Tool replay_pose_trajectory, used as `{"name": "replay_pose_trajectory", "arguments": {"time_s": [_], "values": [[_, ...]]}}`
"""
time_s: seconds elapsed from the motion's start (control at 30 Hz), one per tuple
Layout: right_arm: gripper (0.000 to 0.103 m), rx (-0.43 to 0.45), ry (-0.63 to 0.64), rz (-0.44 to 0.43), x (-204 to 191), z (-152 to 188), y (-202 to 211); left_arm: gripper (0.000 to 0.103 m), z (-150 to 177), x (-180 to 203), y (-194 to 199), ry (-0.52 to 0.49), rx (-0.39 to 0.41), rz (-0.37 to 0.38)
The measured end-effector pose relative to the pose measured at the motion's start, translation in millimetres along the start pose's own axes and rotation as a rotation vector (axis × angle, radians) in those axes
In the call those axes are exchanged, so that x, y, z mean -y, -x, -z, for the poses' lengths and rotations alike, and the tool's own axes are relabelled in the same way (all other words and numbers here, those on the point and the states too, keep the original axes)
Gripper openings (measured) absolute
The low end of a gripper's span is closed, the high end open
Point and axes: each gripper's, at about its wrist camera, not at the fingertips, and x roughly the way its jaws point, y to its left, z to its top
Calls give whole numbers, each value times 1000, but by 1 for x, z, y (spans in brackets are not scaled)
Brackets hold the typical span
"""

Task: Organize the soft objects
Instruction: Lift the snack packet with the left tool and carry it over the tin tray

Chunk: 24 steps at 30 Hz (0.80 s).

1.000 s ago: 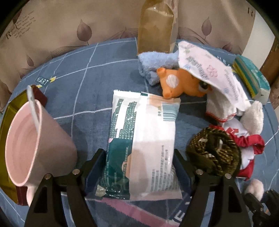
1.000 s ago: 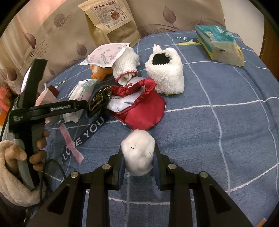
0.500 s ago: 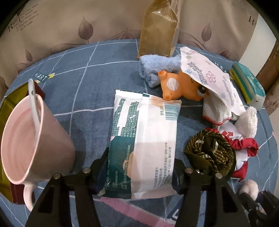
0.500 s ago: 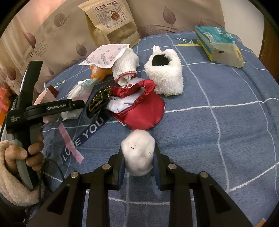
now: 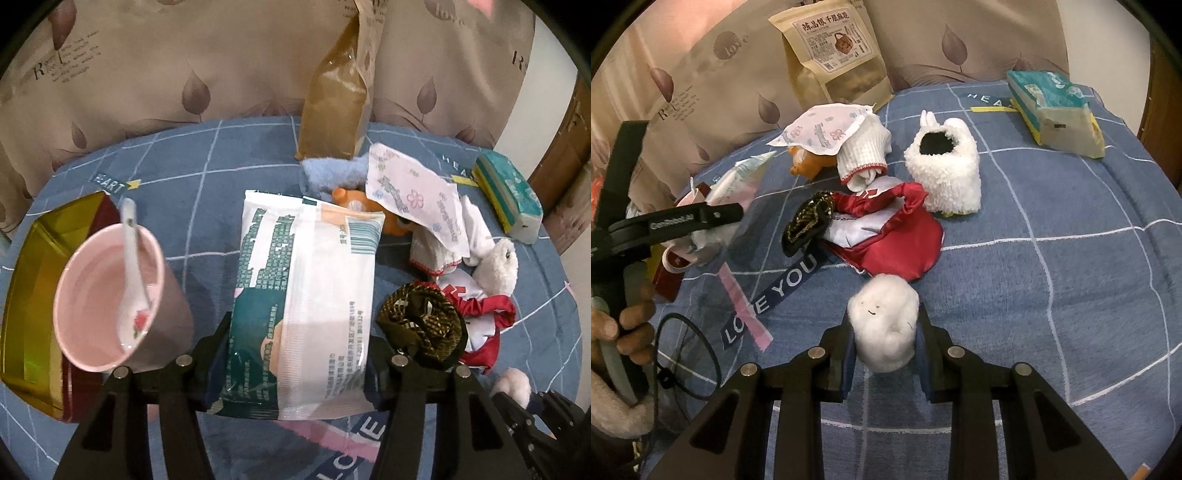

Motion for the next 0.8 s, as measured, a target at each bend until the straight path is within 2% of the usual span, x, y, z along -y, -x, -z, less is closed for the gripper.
{"name": "replay_pose_trajectory", "arguments": {"time_s": [0.23, 0.37, 0.5, 0.57, 0.8], "values": [[26, 13, 8, 7, -2, 0, 3, 59, 1, -24, 23, 14, 35, -40], [26, 16, 14, 9, -3, 1, 4, 59, 1, -37, 35, 30, 33, 18], [26, 16, 18, 15, -4, 1, 3, 59, 3, -36, 50, 11, 63, 22], [26, 16, 18, 16, -5, 1, 3, 59, 2, -39, 58, 21, 67, 60], [26, 21, 19, 17, -5, 2, 4, 59, -13, -56, 80, 40, 121, 12]]}}
